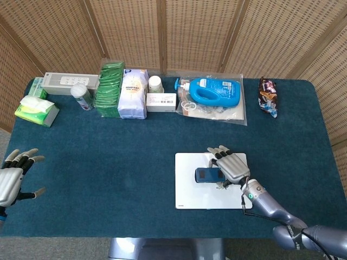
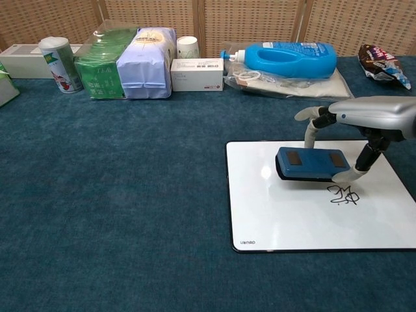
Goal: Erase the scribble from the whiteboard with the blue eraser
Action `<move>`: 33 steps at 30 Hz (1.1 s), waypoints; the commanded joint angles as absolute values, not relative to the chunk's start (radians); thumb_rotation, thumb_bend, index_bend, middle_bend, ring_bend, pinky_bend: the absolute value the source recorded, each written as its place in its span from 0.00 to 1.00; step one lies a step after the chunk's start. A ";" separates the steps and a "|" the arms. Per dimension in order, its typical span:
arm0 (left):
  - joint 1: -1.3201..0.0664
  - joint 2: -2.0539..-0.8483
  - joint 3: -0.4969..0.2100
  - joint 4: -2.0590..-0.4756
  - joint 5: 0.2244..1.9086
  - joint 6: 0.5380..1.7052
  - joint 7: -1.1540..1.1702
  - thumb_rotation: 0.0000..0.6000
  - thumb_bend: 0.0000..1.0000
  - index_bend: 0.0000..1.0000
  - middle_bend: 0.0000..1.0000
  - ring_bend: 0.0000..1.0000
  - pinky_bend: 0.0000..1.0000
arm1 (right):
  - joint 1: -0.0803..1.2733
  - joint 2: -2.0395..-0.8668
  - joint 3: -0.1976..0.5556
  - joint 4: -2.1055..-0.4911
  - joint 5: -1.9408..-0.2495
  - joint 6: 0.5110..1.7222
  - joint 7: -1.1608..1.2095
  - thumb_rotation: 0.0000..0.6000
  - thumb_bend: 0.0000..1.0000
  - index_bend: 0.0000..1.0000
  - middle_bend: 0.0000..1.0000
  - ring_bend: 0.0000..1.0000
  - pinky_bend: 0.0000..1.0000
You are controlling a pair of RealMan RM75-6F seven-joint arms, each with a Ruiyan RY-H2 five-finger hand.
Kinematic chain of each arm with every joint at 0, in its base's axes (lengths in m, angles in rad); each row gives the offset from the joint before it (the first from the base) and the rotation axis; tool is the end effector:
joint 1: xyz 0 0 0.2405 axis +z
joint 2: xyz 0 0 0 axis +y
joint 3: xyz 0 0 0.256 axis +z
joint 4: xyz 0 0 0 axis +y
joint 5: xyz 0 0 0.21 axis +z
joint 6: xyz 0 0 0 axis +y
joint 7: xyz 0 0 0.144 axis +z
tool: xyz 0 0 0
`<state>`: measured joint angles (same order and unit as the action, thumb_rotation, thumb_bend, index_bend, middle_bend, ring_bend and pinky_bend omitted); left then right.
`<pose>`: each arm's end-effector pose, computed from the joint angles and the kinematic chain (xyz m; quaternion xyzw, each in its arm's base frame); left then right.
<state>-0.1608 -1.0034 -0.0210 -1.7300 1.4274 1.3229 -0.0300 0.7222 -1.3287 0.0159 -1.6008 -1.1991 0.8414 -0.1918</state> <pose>-0.3028 0.1943 0.1633 -0.6154 -0.4449 -0.3505 0.5483 -0.1938 -0.3105 0.0126 0.7937 -0.4023 0.2844 0.3568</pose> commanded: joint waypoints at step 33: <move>-0.153 -0.992 -0.016 -1.747 1.437 1.337 -0.024 1.00 0.17 0.24 0.13 0.16 0.00 | 0.654 -1.352 -0.033 -1.508 -1.337 0.828 -0.098 1.00 0.26 0.80 0.03 0.00 0.00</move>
<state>-0.1528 -0.9918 -0.0161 -1.7468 1.4369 1.3371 -0.0236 0.6544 -1.3520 -0.0330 -1.5087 -1.3368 0.8281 -0.0985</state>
